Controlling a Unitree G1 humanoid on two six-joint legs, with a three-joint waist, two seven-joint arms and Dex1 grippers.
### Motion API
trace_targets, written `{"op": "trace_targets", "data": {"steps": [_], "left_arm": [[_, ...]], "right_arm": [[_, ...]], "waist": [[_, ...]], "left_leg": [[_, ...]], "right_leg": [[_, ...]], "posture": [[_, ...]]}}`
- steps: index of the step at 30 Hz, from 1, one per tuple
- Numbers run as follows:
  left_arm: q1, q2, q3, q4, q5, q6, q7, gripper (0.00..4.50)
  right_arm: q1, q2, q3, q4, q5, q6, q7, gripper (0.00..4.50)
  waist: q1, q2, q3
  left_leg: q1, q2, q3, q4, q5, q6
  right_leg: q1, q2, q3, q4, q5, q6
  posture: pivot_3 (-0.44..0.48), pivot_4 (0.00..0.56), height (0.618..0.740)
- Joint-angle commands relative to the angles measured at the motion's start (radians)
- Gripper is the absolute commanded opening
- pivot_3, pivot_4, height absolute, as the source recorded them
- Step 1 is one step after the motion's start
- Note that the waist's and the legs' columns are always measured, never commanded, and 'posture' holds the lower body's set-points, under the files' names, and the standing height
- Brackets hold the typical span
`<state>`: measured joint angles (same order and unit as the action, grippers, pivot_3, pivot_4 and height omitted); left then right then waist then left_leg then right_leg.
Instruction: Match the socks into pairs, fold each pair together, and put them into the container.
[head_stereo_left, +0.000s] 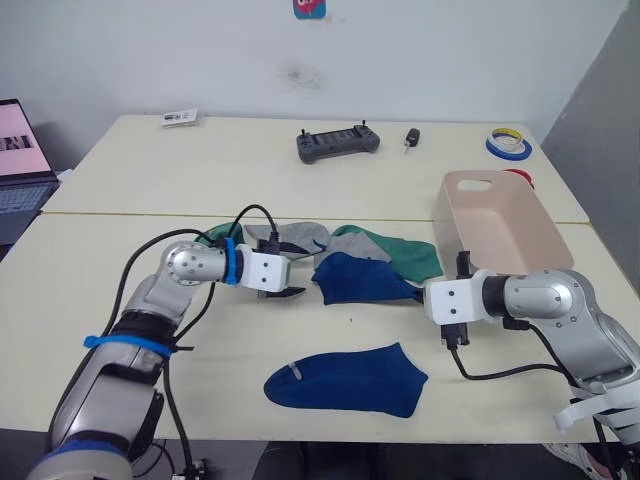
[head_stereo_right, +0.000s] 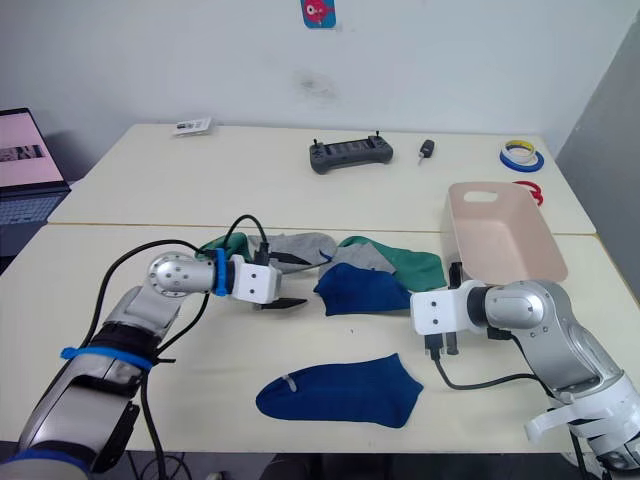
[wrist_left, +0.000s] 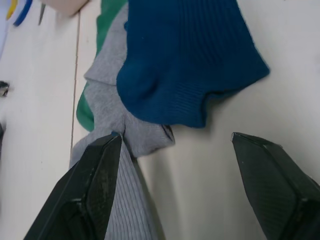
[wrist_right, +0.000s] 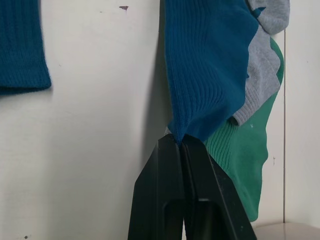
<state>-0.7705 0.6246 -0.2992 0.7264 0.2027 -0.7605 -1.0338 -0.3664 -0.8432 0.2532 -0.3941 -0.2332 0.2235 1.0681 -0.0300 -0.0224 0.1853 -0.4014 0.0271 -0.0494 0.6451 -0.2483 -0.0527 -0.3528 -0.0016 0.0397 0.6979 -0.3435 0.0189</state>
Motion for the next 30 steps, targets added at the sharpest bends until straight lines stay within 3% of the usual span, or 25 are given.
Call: {"op": "trace_targets", "data": {"steps": [1,7,8,10,19,23,26,30], "left_arm": [[-0.055,-0.022,-0.024,0.103,0.058,-0.131,0.077,3.65],[-0.089,-0.060,-0.054,0.187,0.074,-0.245,0.100,3.65],[-0.088,-0.067,-0.057,0.194,0.075,-0.262,0.105,3.46],[-0.086,-0.078,-0.061,0.204,0.070,-0.287,0.111,3.04],[-0.053,-0.089,-0.046,0.187,-0.049,-0.304,0.041,0.13],[-0.027,-0.083,-0.035,0.134,-0.134,-0.255,-0.017,0.05],[0.019,-0.070,-0.015,0.012,-0.252,-0.113,-0.098,0.05],[0.106,-0.015,0.039,-0.274,-0.450,0.320,-0.186,0.05]], "right_arm": [[0.008,-0.006,-0.025,-0.028,0.007,-0.006,-0.018,0.02],[0.019,-0.009,-0.030,-0.030,0.007,-0.005,-0.029,0.02],[0.021,-0.010,-0.031,-0.029,0.008,-0.004,-0.031,0.01],[0.024,-0.012,-0.032,-0.028,0.008,-0.004,-0.033,0.00],[0.019,-0.015,-0.037,-0.018,0.012,-0.002,-0.035,0.00],[0.009,-0.013,-0.041,-0.014,0.017,0.003,-0.033,0.00],[0.008,-0.014,-0.057,-0.019,0.048,0.011,-0.021,0.00],[0.012,-0.017,-0.077,-0.042,0.115,0.027,0.007,0.00]], "waist": [[-0.001,0.000,0.000],[0.001,0.000,0.000],[0.001,0.000,0.000],[0.001,0.000,0.000],[0.001,0.000,0.000],[0.001,0.000,0.000],[0.001,0.000,0.000],[-0.002,0.000,0.000]], "left_leg": [[0.000,0.000,0.000,0.000,0.000,0.000],[0.000,-0.001,0.000,0.000,0.000,0.000],[0.000,-0.001,0.000,0.000,0.000,0.000],[0.000,-0.001,0.000,0.000,0.000,0.000],[0.000,0.000,0.000,0.000,0.000,0.000],[0.000,0.000,0.000,0.001,0.000,-0.001],[0.000,0.000,0.000,0.001,0.000,-0.001],[0.000,0.001,0.000,0.001,0.001,-0.001]], "right_leg": [[0.000,0.000,0.000,0.000,0.000,0.000],[0.001,0.000,-0.001,0.000,0.000,0.000],[0.001,0.000,0.000,0.000,0.000,0.000],[0.001,0.000,-0.001,0.000,0.000,0.000],[0.000,0.000,-0.001,0.001,0.000,0.000],[0.000,0.000,-0.001,0.001,0.000,0.000],[0.000,0.000,-0.001,0.001,0.000,0.000],[0.001,0.000,-0.001,0.001,0.000,0.000]], "posture": [[0.000,0.150,0.740],[0.000,0.150,0.740],[0.000,0.150,0.740],[0.000,0.150,0.740],[0.000,0.150,0.740],[0.000,0.150,0.740],[0.000,0.150,0.740],[0.000,0.150,0.740]]}}
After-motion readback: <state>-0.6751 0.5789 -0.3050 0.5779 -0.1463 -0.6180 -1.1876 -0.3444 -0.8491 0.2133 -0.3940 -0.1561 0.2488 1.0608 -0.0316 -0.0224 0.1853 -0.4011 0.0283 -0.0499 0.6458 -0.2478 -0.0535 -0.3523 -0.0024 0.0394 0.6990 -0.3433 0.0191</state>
